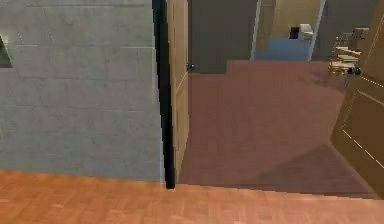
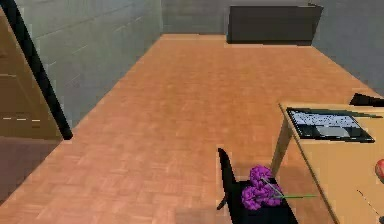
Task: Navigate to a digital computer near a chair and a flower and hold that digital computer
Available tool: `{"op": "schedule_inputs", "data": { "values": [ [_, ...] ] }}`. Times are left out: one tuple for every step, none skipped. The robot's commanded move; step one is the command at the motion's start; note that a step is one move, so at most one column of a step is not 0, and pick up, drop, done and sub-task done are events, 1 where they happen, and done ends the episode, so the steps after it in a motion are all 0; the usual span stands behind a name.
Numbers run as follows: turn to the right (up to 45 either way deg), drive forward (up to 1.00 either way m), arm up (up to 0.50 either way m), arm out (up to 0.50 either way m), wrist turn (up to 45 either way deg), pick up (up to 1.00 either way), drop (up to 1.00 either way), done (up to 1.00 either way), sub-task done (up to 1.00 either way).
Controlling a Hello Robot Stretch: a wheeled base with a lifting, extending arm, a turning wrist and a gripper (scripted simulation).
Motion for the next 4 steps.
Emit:
{"op": "schedule_inputs", "data": {
  "values": [
    [36.0,0.0,0.0,0.0,0.0,0.0,0.0,0.0,0.0],
    [45.0,0.0,0.0,0.0,0.0,0.0,0.0,0.0,0.0],
    [39.0,0.0,0.0,0.0,0.0,0.0,0.0,0.0,0.0],
    [0.0,0.4,0.0,0.0,0.0,0.0,0.0,0.0,0.0]
  ]
}}
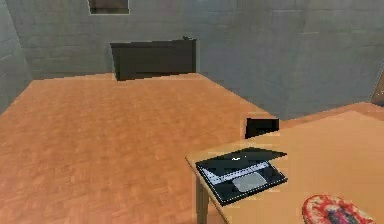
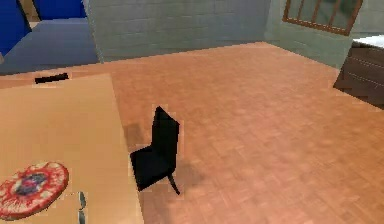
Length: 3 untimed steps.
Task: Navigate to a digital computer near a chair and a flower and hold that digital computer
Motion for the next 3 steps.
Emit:
{"op": "schedule_inputs", "data": {
  "values": [
    [-45.0,0.0,0.0,0.0,0.0,0.0,0.0,0.0,0.0],
    [-27.0,0.0,0.0,0.0,0.0,0.0,0.0,0.0,0.0],
    [0.0,0.0,0.5,0.0,0.0,0.0,0.0,0.0,0.0]
  ]
}}
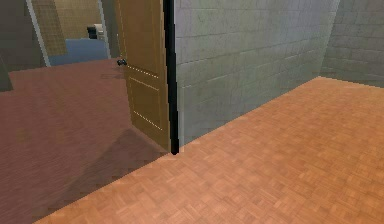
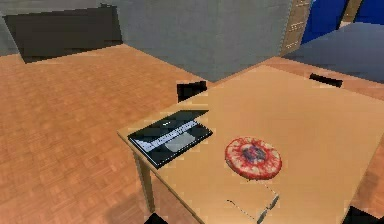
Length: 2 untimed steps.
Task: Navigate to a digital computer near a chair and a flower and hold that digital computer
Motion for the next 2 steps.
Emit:
{"op": "schedule_inputs", "data": {
  "values": [
    [0.0,0.0,0.34,0.0,0.0,0.0,0.0,0.0,0.0],
    [0.0,0.0,0.0,0.34,0.0,0.0,0.0,0.0,0.0]
  ]
}}
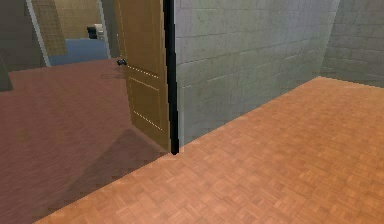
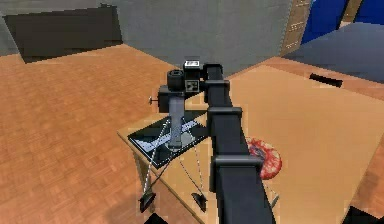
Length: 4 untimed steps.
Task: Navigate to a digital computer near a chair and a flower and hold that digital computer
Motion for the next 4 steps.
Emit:
{"op": "schedule_inputs", "data": {
  "values": [
    [0.0,0.0,0.0,0.0,45.0,0.0,0.0,0.0,0.0],
    [0.0,0.0,0.0,0.0,45.0,0.0,0.0,0.0,0.0],
    [0.0,0.0,0.0,0.0,45.0,0.0,0.0,0.0,0.0],
    [0.0,0.0,0.0,0.0,9.0,0.0,0.0,0.0,0.0]
  ]
}}
